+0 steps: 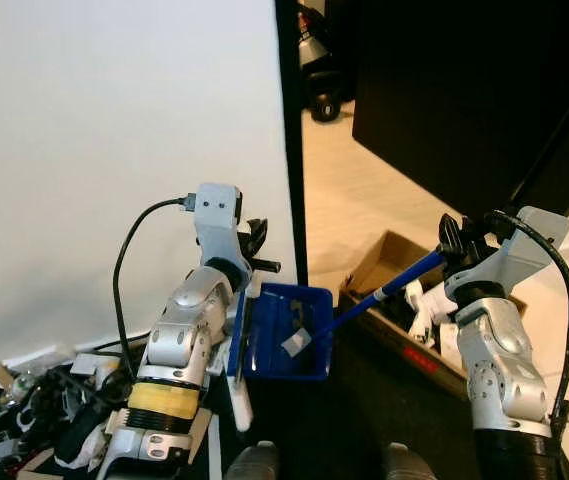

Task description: Sweep floor

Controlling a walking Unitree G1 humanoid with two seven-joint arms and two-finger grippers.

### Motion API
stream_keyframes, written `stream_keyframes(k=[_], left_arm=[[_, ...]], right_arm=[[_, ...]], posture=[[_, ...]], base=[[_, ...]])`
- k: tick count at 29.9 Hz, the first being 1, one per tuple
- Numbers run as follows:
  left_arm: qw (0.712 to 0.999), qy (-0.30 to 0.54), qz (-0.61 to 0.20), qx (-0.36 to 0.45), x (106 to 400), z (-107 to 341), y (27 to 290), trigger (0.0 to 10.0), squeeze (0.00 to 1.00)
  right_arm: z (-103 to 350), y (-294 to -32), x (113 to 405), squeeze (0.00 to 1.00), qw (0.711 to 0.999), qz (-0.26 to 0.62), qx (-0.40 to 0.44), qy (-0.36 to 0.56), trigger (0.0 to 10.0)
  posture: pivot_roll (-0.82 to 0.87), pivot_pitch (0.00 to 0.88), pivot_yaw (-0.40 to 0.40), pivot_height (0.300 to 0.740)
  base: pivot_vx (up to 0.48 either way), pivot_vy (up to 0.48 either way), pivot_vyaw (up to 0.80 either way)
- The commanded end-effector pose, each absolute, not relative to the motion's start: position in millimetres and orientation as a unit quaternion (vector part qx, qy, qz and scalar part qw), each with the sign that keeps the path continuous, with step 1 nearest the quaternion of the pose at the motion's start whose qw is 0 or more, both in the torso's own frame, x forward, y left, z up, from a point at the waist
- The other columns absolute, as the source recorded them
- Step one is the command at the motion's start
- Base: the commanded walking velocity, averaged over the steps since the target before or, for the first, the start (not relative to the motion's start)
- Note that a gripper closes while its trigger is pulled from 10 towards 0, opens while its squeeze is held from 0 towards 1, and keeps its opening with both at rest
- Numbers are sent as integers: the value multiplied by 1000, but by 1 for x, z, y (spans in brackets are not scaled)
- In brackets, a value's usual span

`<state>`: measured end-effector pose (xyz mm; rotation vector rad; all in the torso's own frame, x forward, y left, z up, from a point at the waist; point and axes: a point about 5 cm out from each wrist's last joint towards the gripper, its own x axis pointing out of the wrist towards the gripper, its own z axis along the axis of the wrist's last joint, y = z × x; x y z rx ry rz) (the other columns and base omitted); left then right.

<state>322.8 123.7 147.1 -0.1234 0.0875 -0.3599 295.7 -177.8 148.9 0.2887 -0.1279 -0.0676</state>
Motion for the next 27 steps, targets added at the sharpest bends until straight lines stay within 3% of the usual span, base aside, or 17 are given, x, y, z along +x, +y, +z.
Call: stream_keyframes(k=[1,9,22,27], left_arm=[[983,26,-174,-49,324,153,127,10000,0],[983,26,-173,-50,324,153,127,10000,0],[983,28,-170,-60,324,153,127,10000,0],[984,28,-164,-63,324,153,129,10000,0]], right_arm=[[157,-175,295,0,984,-28,150,-89,10000],[156,-175,295,0,984,-28,151,-88,10000],[160,-174,295,0,984,-22,151,-94,10000],[182,-171,296,0,979,9,155,-131,10000]], posture=[[25,101,93,740],[25,105,92,740],[26,108,94,740],[26,110,96,740]], base=[[364,-274,0],[328,-292,0],[0,-278,0],[0,0,0]])
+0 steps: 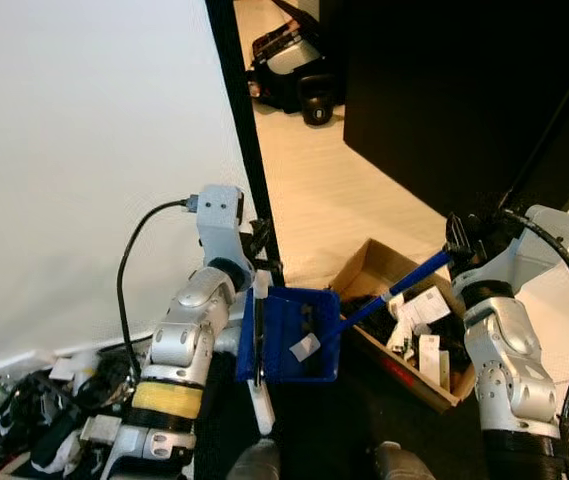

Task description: Sweep floor

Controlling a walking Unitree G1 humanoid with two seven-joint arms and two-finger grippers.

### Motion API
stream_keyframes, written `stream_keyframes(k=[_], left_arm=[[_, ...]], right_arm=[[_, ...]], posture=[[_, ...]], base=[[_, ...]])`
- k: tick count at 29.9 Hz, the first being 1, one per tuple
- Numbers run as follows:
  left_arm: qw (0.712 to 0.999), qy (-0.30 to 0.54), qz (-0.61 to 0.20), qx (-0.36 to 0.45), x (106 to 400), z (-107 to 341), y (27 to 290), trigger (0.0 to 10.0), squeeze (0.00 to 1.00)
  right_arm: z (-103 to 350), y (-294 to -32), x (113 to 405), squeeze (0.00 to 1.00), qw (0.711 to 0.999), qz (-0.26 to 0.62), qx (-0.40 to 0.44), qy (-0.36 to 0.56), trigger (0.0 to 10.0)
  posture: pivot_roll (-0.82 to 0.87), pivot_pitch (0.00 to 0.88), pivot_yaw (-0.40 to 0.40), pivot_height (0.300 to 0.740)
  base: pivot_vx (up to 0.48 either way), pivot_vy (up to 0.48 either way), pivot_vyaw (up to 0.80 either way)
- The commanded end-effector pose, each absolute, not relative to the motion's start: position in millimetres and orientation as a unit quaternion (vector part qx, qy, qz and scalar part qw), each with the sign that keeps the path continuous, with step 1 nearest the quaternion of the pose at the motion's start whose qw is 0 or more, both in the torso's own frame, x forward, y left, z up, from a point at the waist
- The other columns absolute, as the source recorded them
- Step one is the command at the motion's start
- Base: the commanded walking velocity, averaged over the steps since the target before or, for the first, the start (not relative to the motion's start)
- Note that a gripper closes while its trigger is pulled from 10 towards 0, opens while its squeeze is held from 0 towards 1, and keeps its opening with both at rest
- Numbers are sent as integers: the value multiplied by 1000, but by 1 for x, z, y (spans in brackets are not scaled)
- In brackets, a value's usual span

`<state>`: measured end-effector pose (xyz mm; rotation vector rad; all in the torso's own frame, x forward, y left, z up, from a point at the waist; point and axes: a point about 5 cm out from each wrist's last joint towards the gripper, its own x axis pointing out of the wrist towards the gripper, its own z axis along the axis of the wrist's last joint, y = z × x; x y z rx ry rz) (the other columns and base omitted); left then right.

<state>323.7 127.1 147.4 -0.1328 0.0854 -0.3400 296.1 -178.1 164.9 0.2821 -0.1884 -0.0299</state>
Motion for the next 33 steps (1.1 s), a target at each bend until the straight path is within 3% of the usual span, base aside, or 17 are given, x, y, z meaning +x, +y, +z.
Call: stream_keyframes(k=[1,3,5,7,9,18,22,33], left_arm=[[984,29,-163,-63,325,153,129,10000,0],[984,29,-163,-63,325,153,129,10000,0],[984,30,-164,-62,325,152,129,10000,0],[984,30,-164,-62,325,152,129,10000,0],[984,31,-165,-61,325,151,128,10000,0],[984,31,-164,-60,327,152,128,10000,0],[984,29,-163,-59,327,153,129,10000,0],[985,27,-158,-58,325,153,132,10000,0]], right_arm=[[193,-173,296,0,976,13,156,-150,10000],[203,-177,297,0,974,8,154,-166,10000],[228,-206,303,0,967,-52,131,-210,10000],[228,-206,303,0,967,-52,131,-210,10000],[237,-222,308,0,966,-85,102,-223,10000],[256,-243,325,0,960,-123,52,-246,10000],[287,-254,335,0,943,-145,16,-300,10000],[343,-242,354,0,910,-112,-129,-377,10000]], posture=[[24,110,96,740],[25,110,97,740],[21,108,99,740],[21,108,99,740],[22,105,100,740],[36,98,100,740],[47,94,99,740],[67,87,87,740]], base=[[0,0,0],[0,0,0],[0,0,0],[0,0,0],[0,0,0],[0,0,0],[0,0,0],[0,0,0]])
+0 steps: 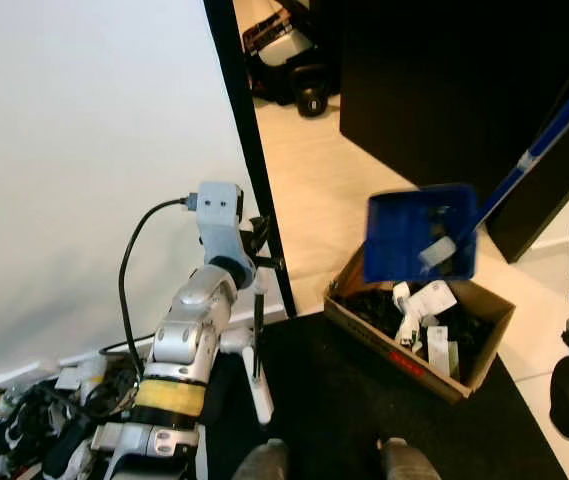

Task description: Sweep floor

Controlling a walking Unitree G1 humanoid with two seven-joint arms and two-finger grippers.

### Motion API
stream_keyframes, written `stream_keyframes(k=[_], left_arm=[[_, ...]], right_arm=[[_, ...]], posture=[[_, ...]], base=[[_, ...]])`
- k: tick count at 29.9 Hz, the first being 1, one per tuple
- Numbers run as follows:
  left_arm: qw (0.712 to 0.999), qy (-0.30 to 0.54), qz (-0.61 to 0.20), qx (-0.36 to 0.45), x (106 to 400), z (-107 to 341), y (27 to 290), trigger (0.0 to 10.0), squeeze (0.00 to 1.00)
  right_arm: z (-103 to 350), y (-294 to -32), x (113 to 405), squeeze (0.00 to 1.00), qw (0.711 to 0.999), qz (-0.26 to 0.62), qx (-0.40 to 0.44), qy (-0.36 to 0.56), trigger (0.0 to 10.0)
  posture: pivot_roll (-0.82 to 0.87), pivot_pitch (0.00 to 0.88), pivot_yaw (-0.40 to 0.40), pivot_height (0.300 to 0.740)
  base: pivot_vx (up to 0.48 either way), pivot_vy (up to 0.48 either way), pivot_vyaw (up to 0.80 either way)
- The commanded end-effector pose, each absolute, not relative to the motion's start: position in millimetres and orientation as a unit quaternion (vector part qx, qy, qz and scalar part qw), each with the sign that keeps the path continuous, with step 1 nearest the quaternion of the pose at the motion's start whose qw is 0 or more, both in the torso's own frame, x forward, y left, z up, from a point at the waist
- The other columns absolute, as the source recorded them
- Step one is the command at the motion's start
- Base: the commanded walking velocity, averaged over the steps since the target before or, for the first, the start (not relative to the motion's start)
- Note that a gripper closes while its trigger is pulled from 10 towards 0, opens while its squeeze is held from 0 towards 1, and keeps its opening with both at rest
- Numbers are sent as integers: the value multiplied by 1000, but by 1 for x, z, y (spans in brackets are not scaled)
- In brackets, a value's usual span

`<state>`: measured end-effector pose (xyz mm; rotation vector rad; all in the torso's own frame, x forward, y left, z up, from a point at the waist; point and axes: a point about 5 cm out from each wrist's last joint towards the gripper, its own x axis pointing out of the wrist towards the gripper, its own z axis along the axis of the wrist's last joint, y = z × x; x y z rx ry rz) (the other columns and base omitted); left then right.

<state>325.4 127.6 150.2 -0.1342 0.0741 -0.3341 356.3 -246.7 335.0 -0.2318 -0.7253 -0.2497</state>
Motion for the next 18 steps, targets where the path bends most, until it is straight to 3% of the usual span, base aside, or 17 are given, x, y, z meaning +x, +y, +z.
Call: stream_keyframes(k=[1,8,18], left_arm=[[985,27,-157,-59,324,153,133,10000,0],[986,25,-156,-61,322,152,133,10000,0],[985,27,-155,-64,320,149,132,10000,0]], right_arm=[[348,-238,356,0,906,-101,-149,-384,10000],[363,-212,365,0,879,-39,-225,-419,10000],[341,-171,370,0,847,67,-307,-429,10000]], posture=[[69,86,85,740],[76,83,74,740],[69,77,62,740]], base=[[0,0,0],[0,0,0],[0,0,0]])
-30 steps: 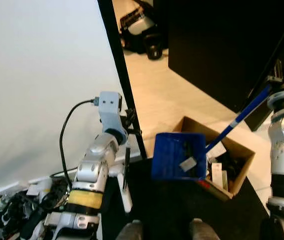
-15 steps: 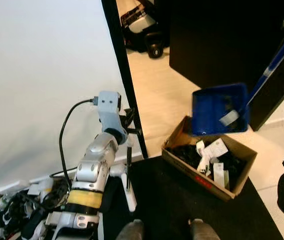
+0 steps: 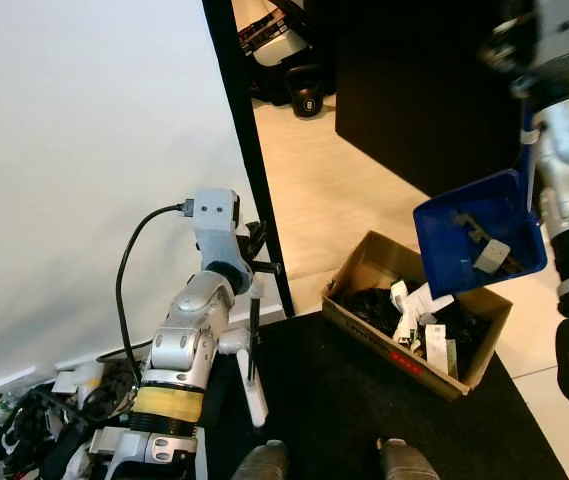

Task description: Sweep floor

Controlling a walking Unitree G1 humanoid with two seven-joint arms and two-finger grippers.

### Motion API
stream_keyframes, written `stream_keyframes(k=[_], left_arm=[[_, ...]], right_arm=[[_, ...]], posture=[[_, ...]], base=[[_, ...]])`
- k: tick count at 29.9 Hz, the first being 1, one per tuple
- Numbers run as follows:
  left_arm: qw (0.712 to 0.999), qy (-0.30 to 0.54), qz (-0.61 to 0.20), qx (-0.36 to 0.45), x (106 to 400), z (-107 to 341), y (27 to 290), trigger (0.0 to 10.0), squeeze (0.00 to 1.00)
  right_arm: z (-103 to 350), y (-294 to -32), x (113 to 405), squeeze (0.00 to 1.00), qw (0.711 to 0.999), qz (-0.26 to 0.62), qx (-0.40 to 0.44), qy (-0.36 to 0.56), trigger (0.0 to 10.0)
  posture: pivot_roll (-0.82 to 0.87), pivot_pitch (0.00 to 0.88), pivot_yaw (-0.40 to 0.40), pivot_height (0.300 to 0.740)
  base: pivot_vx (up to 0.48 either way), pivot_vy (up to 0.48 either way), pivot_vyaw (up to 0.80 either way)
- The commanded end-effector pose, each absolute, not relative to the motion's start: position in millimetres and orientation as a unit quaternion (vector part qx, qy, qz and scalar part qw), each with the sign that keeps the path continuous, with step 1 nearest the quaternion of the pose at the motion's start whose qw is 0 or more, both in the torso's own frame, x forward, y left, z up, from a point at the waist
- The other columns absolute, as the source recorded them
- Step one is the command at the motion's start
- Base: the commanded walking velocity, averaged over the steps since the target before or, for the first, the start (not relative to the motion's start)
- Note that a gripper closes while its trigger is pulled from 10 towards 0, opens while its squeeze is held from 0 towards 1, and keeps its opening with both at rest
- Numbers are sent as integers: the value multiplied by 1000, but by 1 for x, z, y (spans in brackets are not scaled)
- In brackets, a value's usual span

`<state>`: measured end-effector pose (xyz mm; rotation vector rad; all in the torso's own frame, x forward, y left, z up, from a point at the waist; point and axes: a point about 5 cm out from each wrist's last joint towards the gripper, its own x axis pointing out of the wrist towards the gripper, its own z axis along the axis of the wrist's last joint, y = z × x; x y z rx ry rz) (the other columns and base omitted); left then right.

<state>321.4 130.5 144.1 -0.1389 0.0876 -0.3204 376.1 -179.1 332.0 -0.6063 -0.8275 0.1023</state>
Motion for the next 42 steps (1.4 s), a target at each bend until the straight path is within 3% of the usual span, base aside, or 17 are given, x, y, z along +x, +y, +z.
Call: stream_keyframes(k=[1,8,10,17,22,24,37,38,42], left_arm=[[985,27,-155,-64,320,149,132,10000,0],[985,26,-157,-66,320,148,129,10000,0],[985,25,-157,-68,321,148,127,10000,0],[985,24,-157,-72,321,148,126,10000,0],[985,24,-157,-73,321,148,125,10000,0],[985,24,-156,-75,321,147,125,10000,0],[984,25,-157,-78,320,146,122,10000,0],[984,26,-160,-79,319,146,121,10000,0],[983,27,-161,-79,319,145,121,10000,0]], right_arm=[[341,-171,370,0,847,67,-307,-429,10000],[330,-153,369,0,831,116,-328,-434,10000],[323,-136,366,0,803,161,-365,-443,10000],[299,-110,360,0,755,251,-413,-443,10000],[293,-105,358,0,744,271,-420,-443,10000],[285,-98,354,0,728,294,-431,-445,10000],[313,-122,357,0,742,225,-422,-471,10000],[330,-135,356,0,752,184,-408,-484,10000],[347,-149,353,0,768,142,-380,-495,10000]], posture=[[69,77,62,740],[61,68,54,740],[57,64,48,740],[50,70,43,740],[50,72,42,740],[52,74,40,740],[41,84,47,740],[38,89,50,740],[36,91,53,740]], base=[[0,0,0],[0,0,0],[0,0,0],[0,0,0],[0,0,0],[0,0,0],[0,0,0],[0,0,0],[0,0,0]])
